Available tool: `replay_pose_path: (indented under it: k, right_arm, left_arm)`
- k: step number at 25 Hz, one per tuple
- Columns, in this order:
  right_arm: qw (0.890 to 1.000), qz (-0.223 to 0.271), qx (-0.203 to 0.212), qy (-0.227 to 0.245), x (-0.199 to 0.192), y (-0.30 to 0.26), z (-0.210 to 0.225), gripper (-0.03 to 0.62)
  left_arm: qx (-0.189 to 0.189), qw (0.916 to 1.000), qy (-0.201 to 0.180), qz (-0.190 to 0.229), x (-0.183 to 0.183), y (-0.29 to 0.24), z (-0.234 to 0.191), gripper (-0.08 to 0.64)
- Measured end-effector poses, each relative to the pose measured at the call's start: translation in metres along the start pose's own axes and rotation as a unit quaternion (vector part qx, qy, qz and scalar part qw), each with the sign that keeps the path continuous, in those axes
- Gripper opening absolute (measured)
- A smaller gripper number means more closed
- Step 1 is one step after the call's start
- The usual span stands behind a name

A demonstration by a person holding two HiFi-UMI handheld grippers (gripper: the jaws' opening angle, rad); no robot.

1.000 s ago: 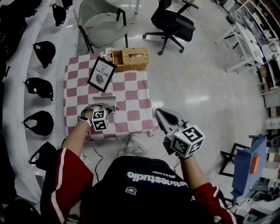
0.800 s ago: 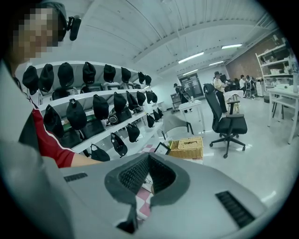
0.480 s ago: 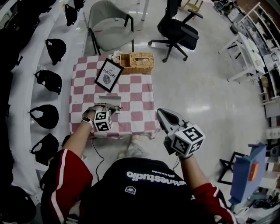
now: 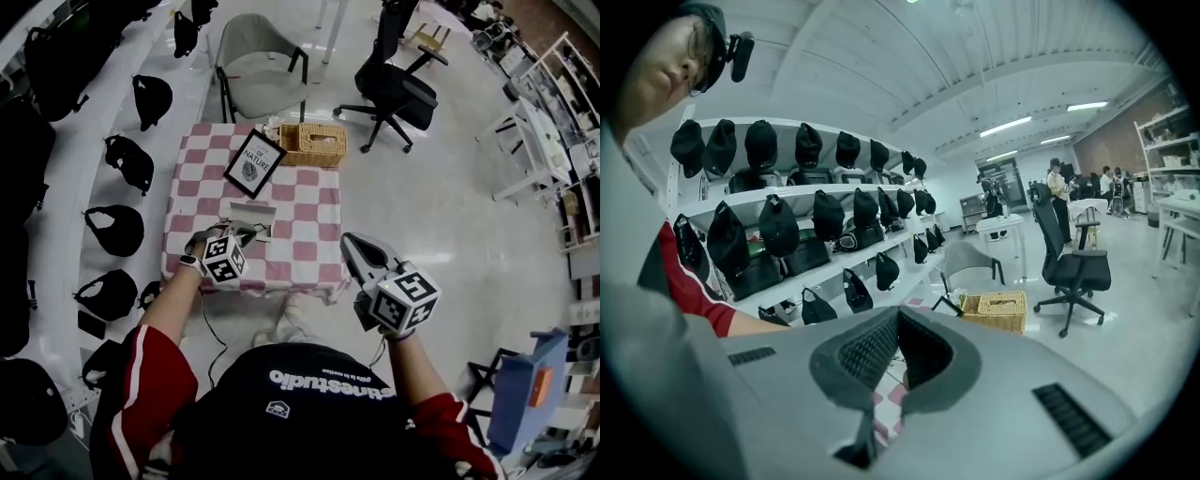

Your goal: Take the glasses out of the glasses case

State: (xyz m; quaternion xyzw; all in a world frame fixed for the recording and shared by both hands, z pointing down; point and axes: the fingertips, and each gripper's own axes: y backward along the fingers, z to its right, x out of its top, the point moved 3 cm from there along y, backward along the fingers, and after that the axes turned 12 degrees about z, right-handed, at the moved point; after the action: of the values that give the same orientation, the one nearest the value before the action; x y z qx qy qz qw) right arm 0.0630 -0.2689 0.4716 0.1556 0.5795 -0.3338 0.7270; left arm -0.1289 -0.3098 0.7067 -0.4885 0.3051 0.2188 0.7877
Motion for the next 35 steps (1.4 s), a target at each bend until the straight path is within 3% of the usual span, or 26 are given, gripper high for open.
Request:
replay_pose_path:
  k: [6,11,18,25,27,32,35]
  right_arm:
    - [1.000,0.016,0.000,0.011,0.004,0.005,-0.019,0.004]
    - [1.000,0.024,0.004,0.015,0.005,0.011,-0.039,0.004]
    - [0.999,0.045,0.005,0.013,0.013,0.019,-0.059,0.004]
    - [0.997,0.078,-0.014,0.018,0.023,0.027,-0.071,0.003]
    - [0.996,0.085,-0.018,0.013,0.023,0.028,-0.074,0.003]
    - [0.995,0.094,-0.018,0.001,0.021,0.030,-0.083,0.004]
    - [0.995,0.100,-0.019,0.000,0.023,0.031,-0.086,0.003]
  left_arm:
    - [0.045,0.9977,0.040,0.033,0.010,0.031,0.003,0.011]
    - [0.081,0.9908,0.084,0.068,0.021,0.060,0.004,0.011]
    - [0.127,0.9699,0.161,0.132,0.041,0.100,0.007,0.011]
    - [0.164,0.9506,0.199,0.173,0.060,0.137,0.011,0.011]
    - [0.177,0.9423,0.213,0.188,0.067,0.148,0.009,0.011]
    - [0.213,0.9067,0.268,0.246,0.084,0.177,-0.004,0.011]
    - [0.228,0.8940,0.273,0.272,0.098,0.195,-0.011,0.011]
